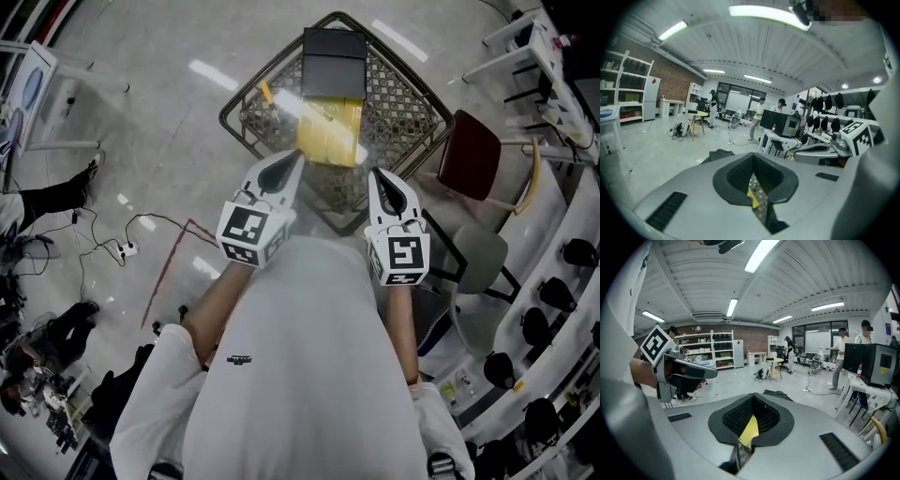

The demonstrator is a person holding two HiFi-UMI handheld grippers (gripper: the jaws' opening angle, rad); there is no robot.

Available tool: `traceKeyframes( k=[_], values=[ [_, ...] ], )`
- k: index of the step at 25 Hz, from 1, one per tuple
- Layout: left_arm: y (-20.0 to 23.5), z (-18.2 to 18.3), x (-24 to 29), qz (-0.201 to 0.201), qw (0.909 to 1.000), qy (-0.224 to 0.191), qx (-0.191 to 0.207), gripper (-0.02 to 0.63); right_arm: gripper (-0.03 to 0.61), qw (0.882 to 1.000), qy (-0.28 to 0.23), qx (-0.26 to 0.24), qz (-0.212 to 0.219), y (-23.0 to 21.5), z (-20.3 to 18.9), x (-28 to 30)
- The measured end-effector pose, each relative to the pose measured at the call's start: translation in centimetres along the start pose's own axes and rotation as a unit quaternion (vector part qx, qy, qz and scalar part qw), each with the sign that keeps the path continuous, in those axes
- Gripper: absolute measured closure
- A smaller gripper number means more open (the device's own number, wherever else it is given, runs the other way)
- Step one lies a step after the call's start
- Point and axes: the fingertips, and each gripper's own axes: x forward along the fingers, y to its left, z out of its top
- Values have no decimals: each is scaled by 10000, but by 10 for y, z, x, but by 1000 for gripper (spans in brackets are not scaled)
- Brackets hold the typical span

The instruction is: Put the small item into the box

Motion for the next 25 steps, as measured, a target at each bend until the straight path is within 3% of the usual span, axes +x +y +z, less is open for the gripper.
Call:
traceKeyframes(
  k=[25],
  values=[
    [-24,15,-5,-8,9999,-116,64,612,580,9997,-221,138,8,-14,8,-13]
  ],
)
